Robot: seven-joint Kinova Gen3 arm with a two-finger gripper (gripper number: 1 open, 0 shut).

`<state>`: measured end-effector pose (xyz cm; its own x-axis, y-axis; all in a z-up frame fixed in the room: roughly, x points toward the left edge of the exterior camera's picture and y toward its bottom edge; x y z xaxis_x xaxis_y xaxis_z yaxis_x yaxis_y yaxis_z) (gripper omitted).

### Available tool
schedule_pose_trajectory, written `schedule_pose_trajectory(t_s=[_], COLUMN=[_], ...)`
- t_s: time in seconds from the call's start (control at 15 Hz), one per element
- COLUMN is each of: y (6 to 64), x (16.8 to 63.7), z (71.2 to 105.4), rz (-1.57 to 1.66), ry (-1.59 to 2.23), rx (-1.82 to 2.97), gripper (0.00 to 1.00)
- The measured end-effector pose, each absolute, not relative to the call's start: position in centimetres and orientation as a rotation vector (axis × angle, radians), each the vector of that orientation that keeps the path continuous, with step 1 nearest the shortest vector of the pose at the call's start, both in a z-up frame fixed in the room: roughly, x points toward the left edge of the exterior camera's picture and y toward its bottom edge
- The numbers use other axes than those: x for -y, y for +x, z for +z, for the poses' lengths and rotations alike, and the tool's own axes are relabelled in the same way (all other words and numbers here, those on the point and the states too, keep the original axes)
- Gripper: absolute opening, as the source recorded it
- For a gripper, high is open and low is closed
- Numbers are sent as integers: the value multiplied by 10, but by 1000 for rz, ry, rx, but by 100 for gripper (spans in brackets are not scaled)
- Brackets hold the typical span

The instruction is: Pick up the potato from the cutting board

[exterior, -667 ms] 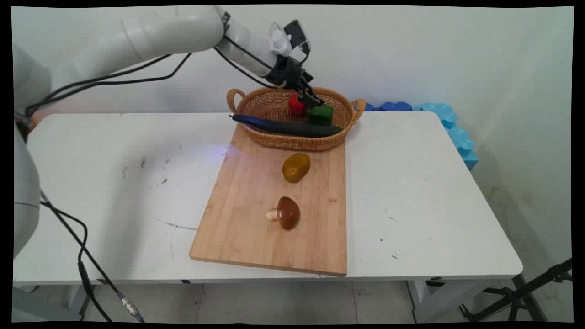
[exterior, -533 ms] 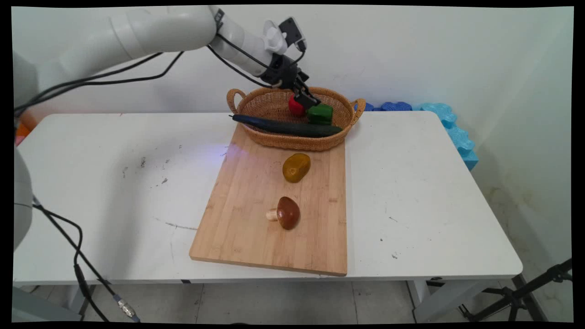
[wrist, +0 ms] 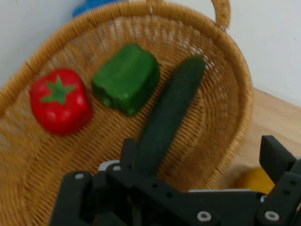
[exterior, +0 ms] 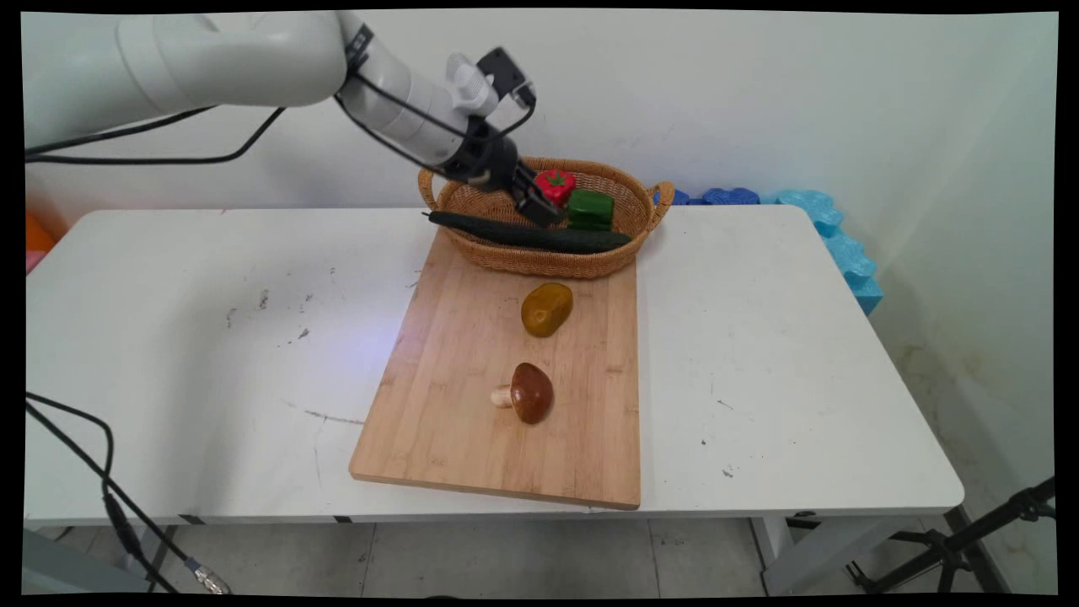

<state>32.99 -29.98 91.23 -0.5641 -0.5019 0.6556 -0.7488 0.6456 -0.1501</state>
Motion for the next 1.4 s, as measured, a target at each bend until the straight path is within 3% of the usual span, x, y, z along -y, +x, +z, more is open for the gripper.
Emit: schedule_pose_trajectory(t_s=[0.53, 1.4], y=[318, 298], x=[247, 239], z=[877, 823], rz=[421, 354], ry=[1182, 1337], rx=[2252, 2181], gripper=[100, 100])
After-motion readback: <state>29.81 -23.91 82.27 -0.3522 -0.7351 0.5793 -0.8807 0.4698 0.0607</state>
